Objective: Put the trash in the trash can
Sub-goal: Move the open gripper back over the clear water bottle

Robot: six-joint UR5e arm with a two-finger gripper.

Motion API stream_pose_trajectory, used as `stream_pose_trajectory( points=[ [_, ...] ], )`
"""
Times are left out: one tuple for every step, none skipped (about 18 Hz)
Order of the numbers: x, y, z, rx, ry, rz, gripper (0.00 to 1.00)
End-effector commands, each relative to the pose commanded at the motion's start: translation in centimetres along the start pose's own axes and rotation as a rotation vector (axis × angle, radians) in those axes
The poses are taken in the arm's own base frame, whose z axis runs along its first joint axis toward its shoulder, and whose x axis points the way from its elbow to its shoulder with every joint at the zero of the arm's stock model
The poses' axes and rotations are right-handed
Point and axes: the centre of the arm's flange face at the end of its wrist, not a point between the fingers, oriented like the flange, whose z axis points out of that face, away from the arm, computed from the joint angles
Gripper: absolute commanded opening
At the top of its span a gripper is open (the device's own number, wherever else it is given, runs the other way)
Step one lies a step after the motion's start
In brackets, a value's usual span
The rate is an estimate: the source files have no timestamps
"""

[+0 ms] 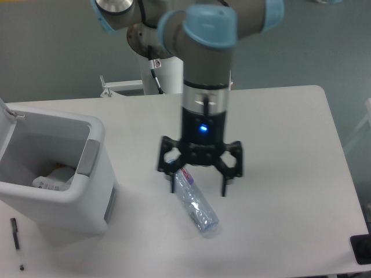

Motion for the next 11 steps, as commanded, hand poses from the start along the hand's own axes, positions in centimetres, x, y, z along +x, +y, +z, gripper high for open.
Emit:
stream_pose_trajectory(
  points=[
    [-0.7,0.4,0.6,-0.009,-0.001,-0.003,1.00],
    [-1.1,0.8,1.2,-0.020,0.001,-0.006,1.00],
    [-1.4,1.2,2.0,-0.034,0.004,-0.009,1.00],
    [-1.6,1.7,2.8,-0.048,0.008,-0.007,1.00],
    [-1.8,2.3,3.6,-0.064,0.015,0.001,1.00],
    [-1.8,2.8,4.2,-0.076,0.020,0.012,1.00],
    [-1.9,3.2,5.0,-0.087,0.027,0.022,1.00],
    [-2.0,3.5,5.6,-0.097,0.031,0.025,1.00],
    [-2.0,3.7,6.4,-0.107,0.038,0.024,1.00],
    [-2.2,4.0,7.3,-0.120,0.045,0.019,1.00],
    [-2.4,4.2,8.0,-0.127,0.049,0.015,1.00]
  ],
)
